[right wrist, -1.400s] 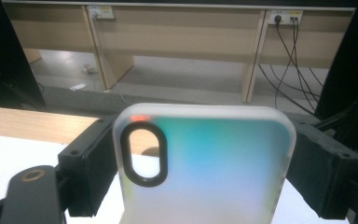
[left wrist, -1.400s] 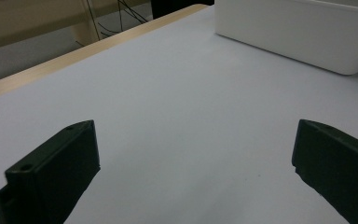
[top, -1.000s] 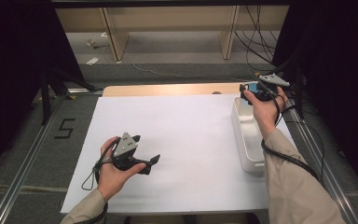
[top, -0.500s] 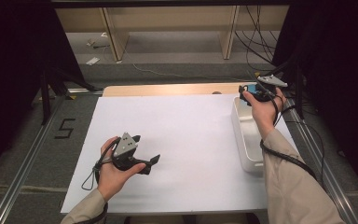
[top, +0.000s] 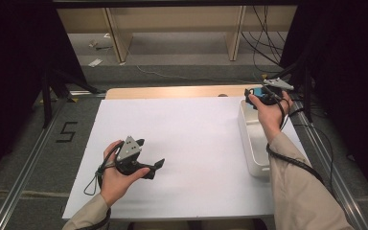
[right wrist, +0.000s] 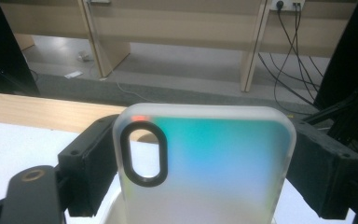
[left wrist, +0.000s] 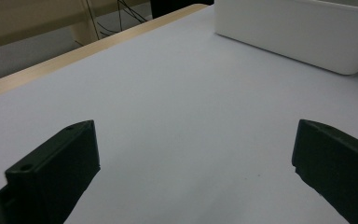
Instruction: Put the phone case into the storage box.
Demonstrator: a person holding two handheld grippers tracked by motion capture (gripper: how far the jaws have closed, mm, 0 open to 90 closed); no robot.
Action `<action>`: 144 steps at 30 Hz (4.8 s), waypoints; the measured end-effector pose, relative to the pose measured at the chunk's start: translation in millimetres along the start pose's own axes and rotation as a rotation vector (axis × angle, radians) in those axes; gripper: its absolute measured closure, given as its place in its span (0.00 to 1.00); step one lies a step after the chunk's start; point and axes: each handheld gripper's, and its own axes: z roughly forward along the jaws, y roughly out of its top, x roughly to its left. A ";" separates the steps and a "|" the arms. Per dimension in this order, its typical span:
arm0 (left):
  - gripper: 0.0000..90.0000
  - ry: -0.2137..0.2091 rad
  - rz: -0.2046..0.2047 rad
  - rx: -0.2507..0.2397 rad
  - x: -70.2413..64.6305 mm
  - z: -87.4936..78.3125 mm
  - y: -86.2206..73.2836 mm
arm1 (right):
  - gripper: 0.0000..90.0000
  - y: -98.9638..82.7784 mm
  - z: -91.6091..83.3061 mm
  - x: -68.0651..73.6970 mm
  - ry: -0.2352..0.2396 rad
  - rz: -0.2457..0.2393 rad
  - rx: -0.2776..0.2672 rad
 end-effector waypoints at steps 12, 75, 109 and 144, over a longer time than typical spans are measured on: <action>0.00 -0.001 0.005 0.000 0.2 0.1 0.0 | 0.20 -2.6 4.2 0.7 0.000 -0.007 0.014; 0.00 -0.008 0.004 0.002 -0.3 0.9 -0.5 | 0.06 -10.5 22.8 0.9 0.030 -0.019 0.055; 0.00 -0.003 0.004 0.003 0.4 0.7 -0.5 | 0.03 -0.6 -6.3 -4.0 0.072 0.000 0.004; 0.00 0.000 0.007 0.004 -1.0 0.5 1.3 | 0.08 -19.1 -90.6 44.8 0.350 -0.077 -0.020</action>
